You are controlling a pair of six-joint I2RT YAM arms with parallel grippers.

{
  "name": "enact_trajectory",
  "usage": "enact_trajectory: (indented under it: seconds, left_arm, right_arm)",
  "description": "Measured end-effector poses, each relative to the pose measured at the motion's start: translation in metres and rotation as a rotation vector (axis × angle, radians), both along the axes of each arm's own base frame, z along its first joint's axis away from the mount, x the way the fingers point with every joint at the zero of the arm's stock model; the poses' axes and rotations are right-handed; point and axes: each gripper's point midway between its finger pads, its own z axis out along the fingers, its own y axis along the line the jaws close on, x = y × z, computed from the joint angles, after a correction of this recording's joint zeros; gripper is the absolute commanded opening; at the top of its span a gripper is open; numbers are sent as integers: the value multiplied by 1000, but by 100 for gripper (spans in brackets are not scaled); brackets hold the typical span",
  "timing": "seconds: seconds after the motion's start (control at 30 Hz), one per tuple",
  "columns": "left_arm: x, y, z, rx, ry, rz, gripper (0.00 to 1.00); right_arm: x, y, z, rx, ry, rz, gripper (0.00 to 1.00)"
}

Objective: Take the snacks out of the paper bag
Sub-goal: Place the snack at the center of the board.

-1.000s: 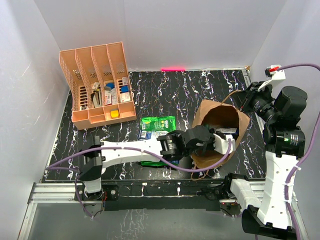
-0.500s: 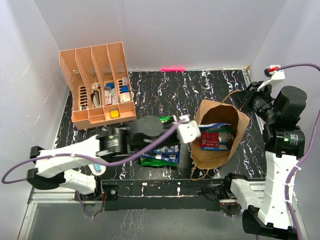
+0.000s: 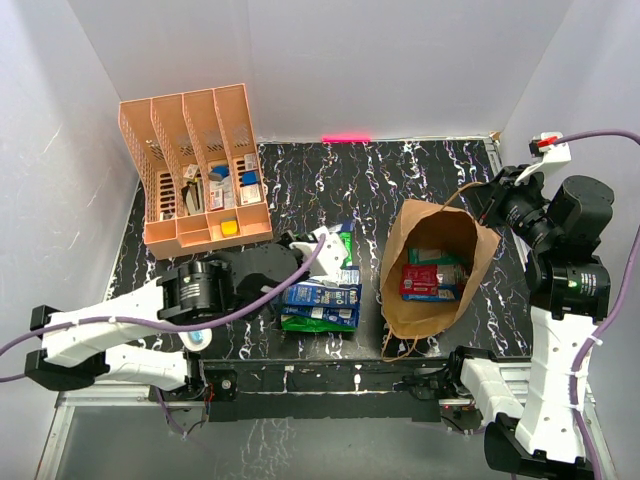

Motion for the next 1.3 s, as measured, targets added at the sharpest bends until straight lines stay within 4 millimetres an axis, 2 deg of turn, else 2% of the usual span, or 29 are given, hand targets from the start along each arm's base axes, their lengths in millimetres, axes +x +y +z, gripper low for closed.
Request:
enact_trajectory:
  seconds: [0.17, 0.23, 0.33, 0.6, 0.8, 0.97, 1.3]
  left_arm:
    - [38, 34, -55, 183, 1, 130, 0]
    - [48, 41, -77, 254, -5, 140, 0]
    - [56, 35, -103, 352, -31, 90, 0]
    - [86, 9, -153, 549, -76, -8, 0]
    - [84, -2, -167, 585, -88, -121, 0]
    - [75, -9, -183, 604, -83, -237, 0]
    - [59, -18, -197, 637, -44, -379, 0]
  right_arm:
    - [1, 1, -2, 1, 6, 3, 8]
    - [1, 0, -2, 1, 5, 2, 8]
    - [0, 0, -2, 1, 5, 2, 8]
    - [1, -1, -3, 0, 6, -4, 8]
    - [1, -1, -3, -1, 6, -4, 8]
    - [1, -1, -3, -1, 6, -4, 8]
    - [3, -1, -4, 0, 13, -5, 8]
